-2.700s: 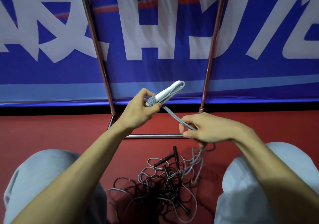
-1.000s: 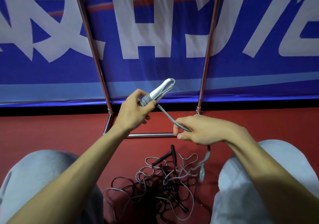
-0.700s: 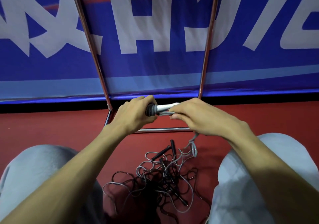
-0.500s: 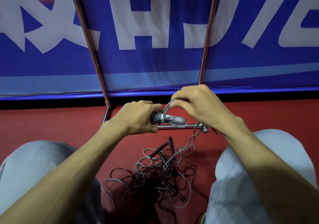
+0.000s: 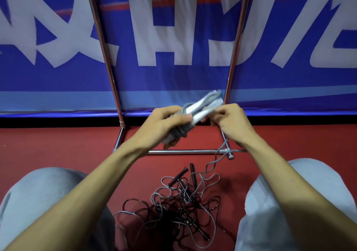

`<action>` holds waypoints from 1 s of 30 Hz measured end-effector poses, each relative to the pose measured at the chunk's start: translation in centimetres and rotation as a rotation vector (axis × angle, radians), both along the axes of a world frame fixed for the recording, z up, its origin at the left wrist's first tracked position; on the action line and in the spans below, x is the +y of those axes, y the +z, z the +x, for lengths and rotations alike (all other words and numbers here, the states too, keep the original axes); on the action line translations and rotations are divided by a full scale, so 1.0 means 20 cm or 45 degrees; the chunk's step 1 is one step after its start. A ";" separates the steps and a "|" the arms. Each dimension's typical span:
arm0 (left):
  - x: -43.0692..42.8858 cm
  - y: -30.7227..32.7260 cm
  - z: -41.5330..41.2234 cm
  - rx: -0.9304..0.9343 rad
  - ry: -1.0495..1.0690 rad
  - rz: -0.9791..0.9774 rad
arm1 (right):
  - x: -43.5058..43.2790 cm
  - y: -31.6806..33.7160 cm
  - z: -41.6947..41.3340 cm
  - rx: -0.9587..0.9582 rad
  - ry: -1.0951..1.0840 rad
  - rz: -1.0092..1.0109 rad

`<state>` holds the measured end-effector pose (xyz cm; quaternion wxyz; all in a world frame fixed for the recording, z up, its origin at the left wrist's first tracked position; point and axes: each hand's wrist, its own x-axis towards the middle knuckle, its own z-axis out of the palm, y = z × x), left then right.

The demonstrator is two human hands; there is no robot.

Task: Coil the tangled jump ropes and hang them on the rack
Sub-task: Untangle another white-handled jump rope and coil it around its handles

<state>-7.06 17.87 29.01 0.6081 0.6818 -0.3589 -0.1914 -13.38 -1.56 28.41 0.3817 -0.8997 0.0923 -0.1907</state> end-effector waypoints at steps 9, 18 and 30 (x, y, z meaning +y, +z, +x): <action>0.00 0.00 0.06 0.374 0.216 -0.222 | 0.10 0.03 -0.06 0.275 0.501 0.449; -0.01 -0.07 0.11 -0.134 0.536 0.165 | 0.10 0.04 -0.10 0.809 0.579 0.250; -0.03 -0.20 0.12 -1.080 0.396 1.078 | 0.09 0.01 -0.11 0.593 0.706 -0.503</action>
